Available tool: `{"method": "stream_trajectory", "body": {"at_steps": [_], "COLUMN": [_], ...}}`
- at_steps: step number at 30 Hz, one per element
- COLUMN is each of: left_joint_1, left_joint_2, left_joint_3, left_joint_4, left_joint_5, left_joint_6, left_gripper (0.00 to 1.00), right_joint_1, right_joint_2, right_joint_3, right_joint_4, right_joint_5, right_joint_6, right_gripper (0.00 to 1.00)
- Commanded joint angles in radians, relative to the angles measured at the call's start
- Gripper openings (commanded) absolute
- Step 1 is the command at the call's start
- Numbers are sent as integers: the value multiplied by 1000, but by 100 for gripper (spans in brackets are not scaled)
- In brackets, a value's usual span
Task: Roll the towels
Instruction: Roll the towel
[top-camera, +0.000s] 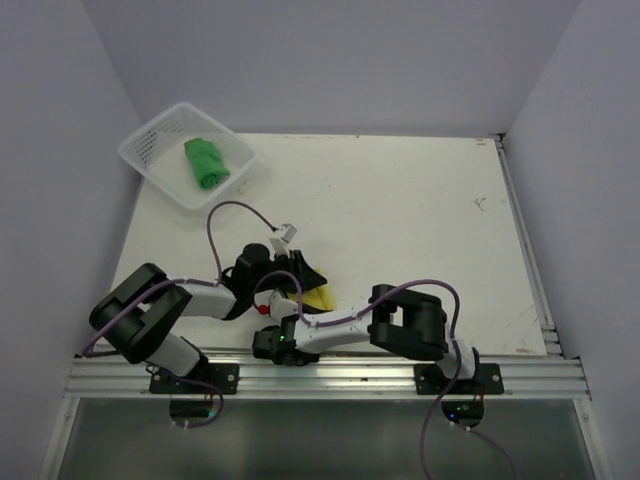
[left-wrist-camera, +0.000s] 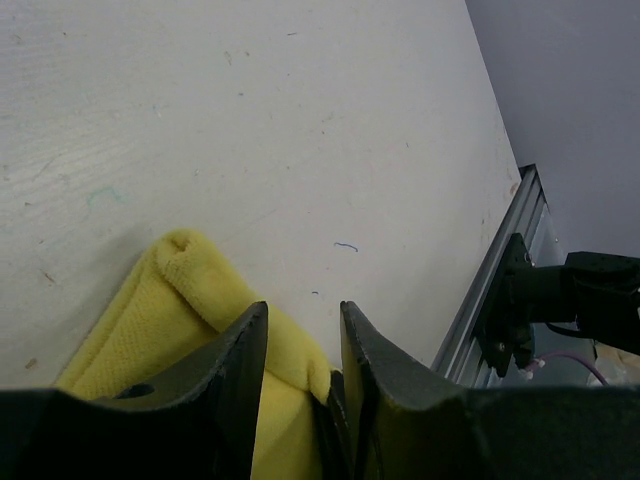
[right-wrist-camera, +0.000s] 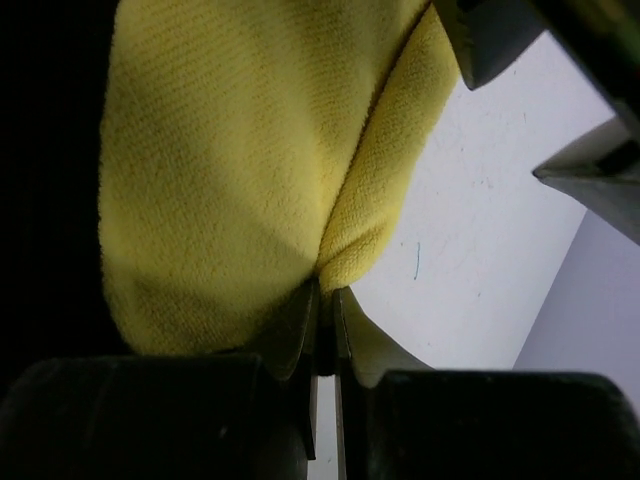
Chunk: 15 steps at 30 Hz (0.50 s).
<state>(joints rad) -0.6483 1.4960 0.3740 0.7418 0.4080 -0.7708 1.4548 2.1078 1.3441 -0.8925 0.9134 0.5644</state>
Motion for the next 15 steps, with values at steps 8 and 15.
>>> {"method": "stream_trajectory", "body": {"at_steps": [8,15], "left_joint_1": [-20,-20], "left_joint_2": [142,159], "left_joint_3": [-47,-44], "left_joint_4": [77,68], "left_joint_5": [-43,-60], "left_joint_6": [33,38], "left_gripper": [38,38], "right_joint_1": [-25,-37], "right_joint_2": [4,-23], "right_joint_3": [-25,-60], "right_joint_4": [109,147], "right_joint_5": [-90,-117], "right_joint_6": [71,74], "right_gripper": [0,2]}}
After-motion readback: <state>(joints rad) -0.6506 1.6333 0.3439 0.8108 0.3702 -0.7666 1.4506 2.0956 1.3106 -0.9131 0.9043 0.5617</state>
